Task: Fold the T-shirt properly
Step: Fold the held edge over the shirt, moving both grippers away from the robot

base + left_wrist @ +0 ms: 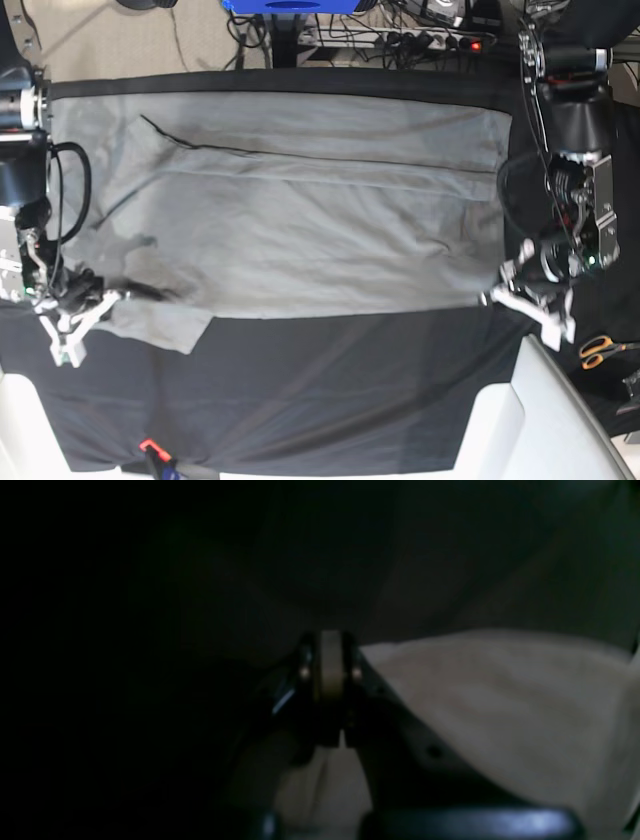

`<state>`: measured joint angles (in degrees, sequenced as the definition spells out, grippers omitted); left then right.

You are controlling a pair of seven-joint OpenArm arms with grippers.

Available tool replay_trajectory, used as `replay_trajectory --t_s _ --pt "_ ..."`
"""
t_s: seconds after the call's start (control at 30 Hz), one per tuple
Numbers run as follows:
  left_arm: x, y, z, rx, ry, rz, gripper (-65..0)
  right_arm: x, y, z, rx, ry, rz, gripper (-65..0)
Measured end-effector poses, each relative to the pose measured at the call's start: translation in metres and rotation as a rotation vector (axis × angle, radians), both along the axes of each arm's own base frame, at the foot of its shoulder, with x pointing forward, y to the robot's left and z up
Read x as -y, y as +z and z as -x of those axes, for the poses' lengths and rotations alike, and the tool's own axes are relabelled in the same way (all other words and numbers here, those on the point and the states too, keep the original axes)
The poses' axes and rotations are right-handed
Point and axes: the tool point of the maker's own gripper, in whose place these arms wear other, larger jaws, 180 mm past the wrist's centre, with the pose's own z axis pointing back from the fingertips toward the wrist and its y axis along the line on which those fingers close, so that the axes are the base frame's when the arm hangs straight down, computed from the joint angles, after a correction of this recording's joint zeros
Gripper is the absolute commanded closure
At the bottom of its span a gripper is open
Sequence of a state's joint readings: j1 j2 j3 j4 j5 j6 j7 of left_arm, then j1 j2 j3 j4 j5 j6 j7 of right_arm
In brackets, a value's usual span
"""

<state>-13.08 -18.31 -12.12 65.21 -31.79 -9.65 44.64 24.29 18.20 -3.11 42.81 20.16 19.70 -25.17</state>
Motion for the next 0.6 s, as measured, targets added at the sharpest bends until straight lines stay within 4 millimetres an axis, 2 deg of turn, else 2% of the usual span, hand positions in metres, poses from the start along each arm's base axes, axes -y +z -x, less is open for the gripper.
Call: replay_trajectory --t_s 0.17,0.27,0.4,0.47,0.6 --pt "0.007 -0.007 0.024 -0.021 -0.034 -0.018 0.0 -0.005 -0.011 0.028 -0.083 0.029 0.023 -0.6" --pt "0.008 -0.01 0.033 -0.026 -0.04 -0.02 0.0 0.004 -0.009 0.036 -0.074 -0.036 0.001 -0.6" --pt "-0.004 -0.022 0.053 -0.079 -0.045 -0.048 0.0 0.018 -0.008 0.052 -0.091 -0.063 0.015 -0.6" --pt "-0.013 -0.02 0.055 -0.084 -0.044 -0.068 0.0 0.02 -0.011 0.061 -0.105 -0.069 0.017 -0.6" --pt "-0.019 -0.015 0.052 -0.065 -0.039 -0.075 0.0 0.019 -0.009 0.068 -0.103 -0.068 0.017 -0.6"
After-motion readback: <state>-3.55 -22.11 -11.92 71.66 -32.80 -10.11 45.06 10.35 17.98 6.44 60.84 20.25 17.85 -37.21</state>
